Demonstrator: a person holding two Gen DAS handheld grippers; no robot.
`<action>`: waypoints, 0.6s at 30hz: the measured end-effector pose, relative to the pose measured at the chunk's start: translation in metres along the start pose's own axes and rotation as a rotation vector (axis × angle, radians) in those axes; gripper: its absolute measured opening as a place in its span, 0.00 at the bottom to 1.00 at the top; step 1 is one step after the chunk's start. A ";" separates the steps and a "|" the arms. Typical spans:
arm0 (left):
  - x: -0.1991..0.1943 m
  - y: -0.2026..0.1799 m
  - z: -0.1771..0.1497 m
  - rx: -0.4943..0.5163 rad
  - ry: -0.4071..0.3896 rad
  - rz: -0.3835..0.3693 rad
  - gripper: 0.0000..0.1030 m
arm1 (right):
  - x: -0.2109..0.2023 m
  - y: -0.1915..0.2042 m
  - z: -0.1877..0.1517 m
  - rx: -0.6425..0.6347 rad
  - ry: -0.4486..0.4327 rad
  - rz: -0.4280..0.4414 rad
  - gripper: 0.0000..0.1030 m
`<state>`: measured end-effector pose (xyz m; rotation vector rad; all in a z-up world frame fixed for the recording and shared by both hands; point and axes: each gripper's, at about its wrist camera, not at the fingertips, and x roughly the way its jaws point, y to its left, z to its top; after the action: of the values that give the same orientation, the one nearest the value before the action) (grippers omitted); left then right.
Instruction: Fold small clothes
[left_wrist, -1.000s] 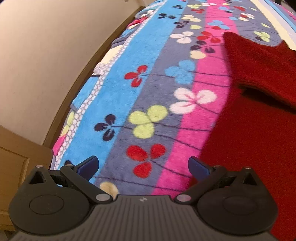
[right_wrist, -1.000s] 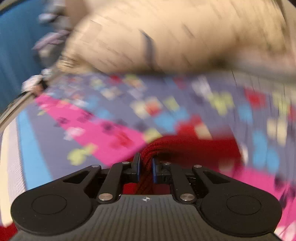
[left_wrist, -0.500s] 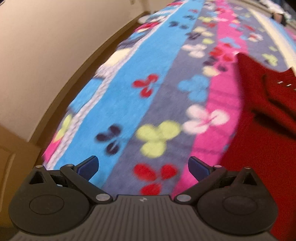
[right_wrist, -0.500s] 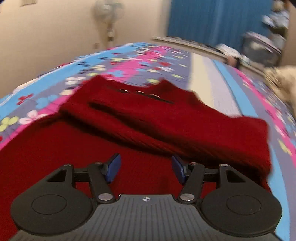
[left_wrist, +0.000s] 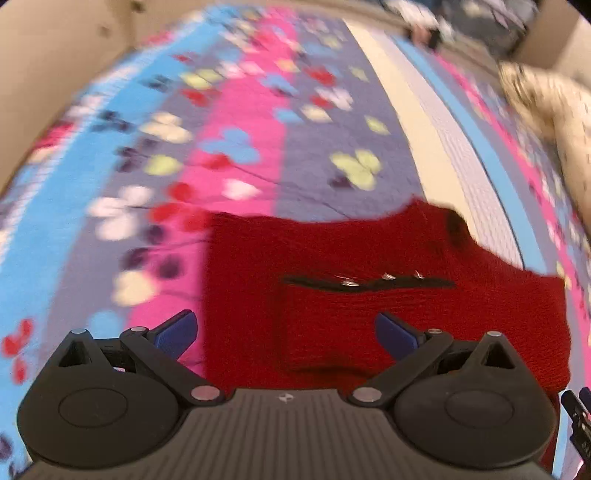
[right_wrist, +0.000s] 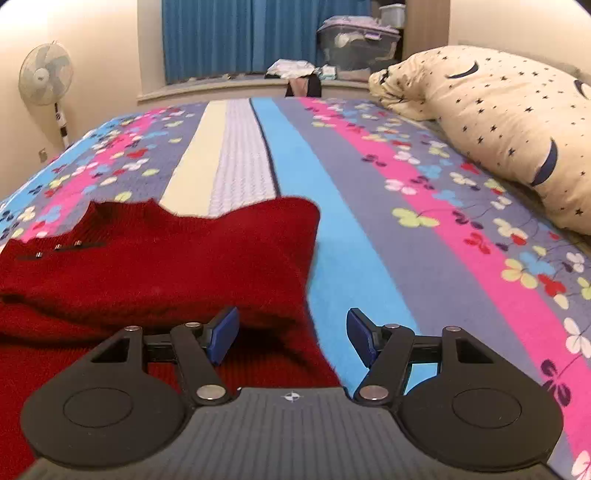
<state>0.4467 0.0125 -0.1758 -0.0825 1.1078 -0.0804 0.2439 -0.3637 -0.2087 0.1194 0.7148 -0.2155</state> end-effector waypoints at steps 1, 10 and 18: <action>0.016 -0.006 0.005 -0.005 0.044 0.014 1.00 | -0.001 0.003 -0.004 -0.006 0.006 0.004 0.65; -0.013 -0.016 0.009 0.007 -0.066 -0.037 0.05 | -0.009 0.014 -0.008 -0.022 -0.019 0.020 0.65; -0.021 0.044 0.007 -0.089 -0.073 -0.045 0.02 | -0.002 0.000 0.005 0.105 -0.108 -0.004 0.62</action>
<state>0.4450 0.0581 -0.1590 -0.1887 1.0362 -0.0679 0.2457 -0.3640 -0.2033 0.2052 0.5959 -0.2614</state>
